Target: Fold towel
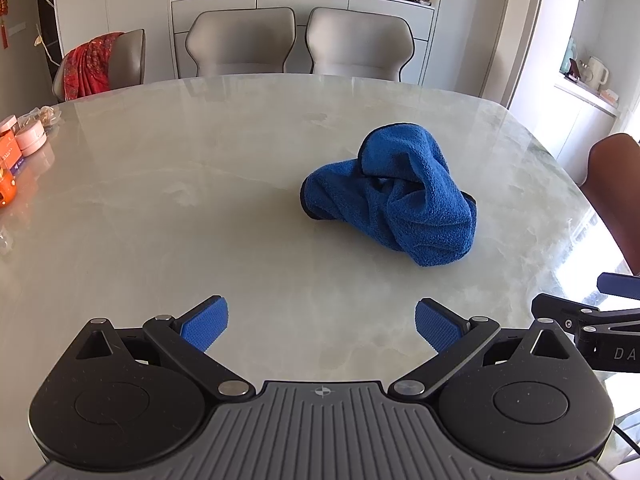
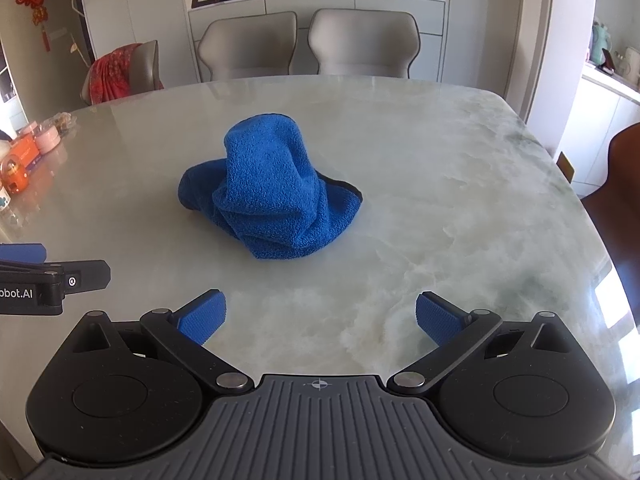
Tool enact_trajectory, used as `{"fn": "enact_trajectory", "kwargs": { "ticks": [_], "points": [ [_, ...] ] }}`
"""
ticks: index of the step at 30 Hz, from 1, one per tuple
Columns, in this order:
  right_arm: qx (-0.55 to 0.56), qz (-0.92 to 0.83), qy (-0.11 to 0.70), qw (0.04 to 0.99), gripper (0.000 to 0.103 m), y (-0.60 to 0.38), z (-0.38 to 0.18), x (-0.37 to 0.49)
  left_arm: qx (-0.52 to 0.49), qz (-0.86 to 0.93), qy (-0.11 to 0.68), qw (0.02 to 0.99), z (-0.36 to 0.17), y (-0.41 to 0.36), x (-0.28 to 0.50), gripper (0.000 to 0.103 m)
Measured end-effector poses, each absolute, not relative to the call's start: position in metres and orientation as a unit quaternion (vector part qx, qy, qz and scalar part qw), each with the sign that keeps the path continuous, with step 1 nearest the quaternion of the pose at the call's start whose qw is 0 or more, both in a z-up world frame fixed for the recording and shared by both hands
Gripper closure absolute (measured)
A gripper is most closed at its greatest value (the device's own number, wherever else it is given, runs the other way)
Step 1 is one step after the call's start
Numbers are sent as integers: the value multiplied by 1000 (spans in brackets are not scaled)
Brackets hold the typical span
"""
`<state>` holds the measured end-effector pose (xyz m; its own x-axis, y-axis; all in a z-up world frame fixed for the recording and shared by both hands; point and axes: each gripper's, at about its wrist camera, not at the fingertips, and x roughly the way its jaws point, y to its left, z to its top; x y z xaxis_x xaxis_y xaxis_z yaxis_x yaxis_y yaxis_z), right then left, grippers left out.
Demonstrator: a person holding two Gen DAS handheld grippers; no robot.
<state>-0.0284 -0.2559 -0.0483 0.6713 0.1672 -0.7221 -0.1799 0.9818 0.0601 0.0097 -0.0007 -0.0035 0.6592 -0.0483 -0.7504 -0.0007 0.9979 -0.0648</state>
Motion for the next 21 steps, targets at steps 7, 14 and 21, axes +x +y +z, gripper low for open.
{"fn": "enact_trajectory", "kwargs": {
  "ticks": [7, 14, 21],
  "points": [
    [-18, 100, 394, 913, 1, -251, -47, -22, -31, -10, 414, 910, -3, 2, 15, 1],
    [-9, 119, 378, 918, 1, -252, -40, -12, -33, -10, 411, 911, 1, 6, 26, 1],
    [-7, 141, 358, 923, 1, -249, -29, 8, -34, -17, 402, 915, 7, 13, 43, 1]
  ]
}}
